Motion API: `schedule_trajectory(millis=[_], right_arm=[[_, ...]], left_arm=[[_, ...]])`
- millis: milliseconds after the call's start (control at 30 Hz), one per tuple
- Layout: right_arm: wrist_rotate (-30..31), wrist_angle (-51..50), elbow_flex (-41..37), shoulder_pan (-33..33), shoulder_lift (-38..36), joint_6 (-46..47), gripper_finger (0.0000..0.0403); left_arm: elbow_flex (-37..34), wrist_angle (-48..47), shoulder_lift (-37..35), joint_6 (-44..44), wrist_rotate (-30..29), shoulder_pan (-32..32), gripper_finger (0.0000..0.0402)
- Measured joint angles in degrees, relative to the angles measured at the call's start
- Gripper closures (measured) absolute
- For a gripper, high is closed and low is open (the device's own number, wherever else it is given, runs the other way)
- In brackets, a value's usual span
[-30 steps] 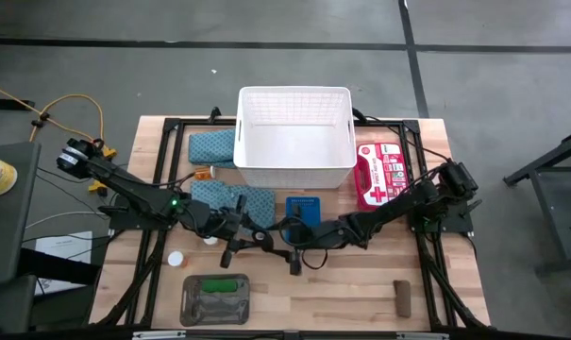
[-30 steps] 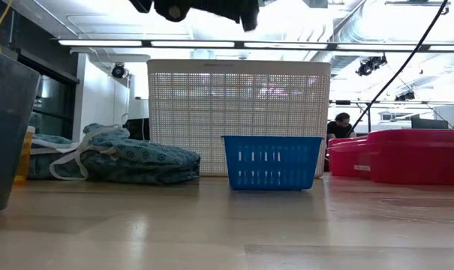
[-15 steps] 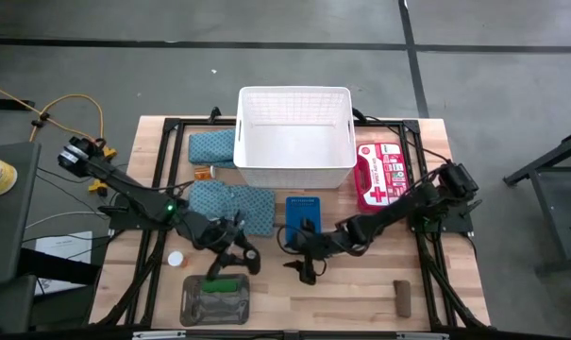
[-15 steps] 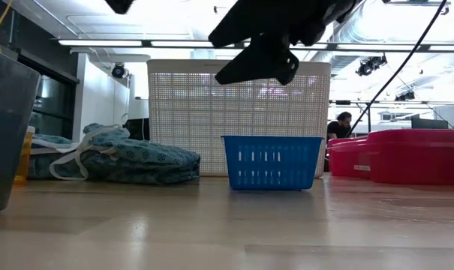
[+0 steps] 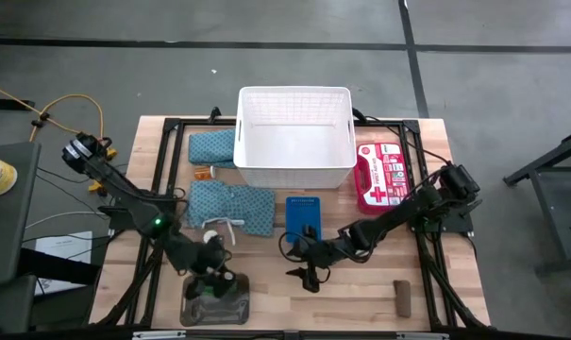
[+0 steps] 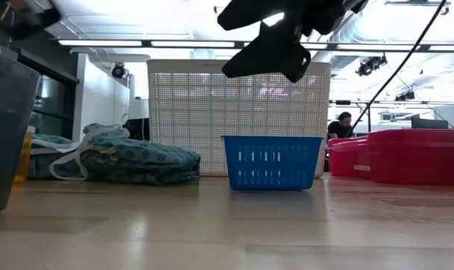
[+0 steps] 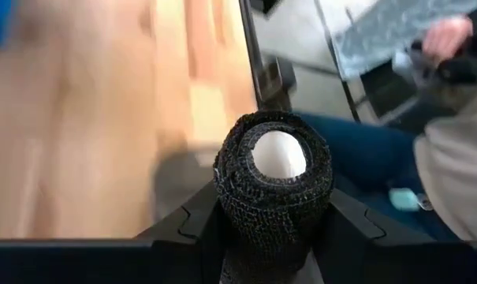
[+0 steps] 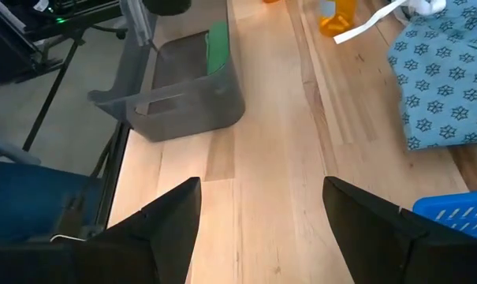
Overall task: Pick & place medical supplies in basket/bin
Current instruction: Put the black bandage into the transparent black bin
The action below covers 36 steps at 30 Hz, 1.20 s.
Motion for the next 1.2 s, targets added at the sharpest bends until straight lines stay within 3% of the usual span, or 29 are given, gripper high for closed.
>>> schedule_trajectory(millis=[267, 567, 733, 967, 1200], right_arm=[[1.1, 0.0, 0.0, 0.0, 0.0, 0.0, 0.0149], [1.5, 0.3, 0.0, 0.0, 0.0, 0.0, 0.0149], [1.5, 0.3, 0.0, 0.0, 0.0, 0.0, 0.0149], [1.5, 0.3, 0.0, 0.0, 0.0, 0.0, 0.0149], [1.5, 0.3, 0.0, 0.0, 0.0, 0.0, 0.0149]], left_arm=[[0.0, -6.2, 0.6, -9.5, 1.7, -5.2, 0.0262], [0.0, -2.1, 8.2, -11.9, 3.6, -6.7, 0.0262], [0.0, 0.8, 13.0, -12.1, 6.9, -6.1, 0.0262], [0.0, 1.2, 14.2, -10.5, 9.1, -4.5, 0.0261], [0.0, 2.0, 14.2, -8.4, 8.9, -4.3, 0.0228]])
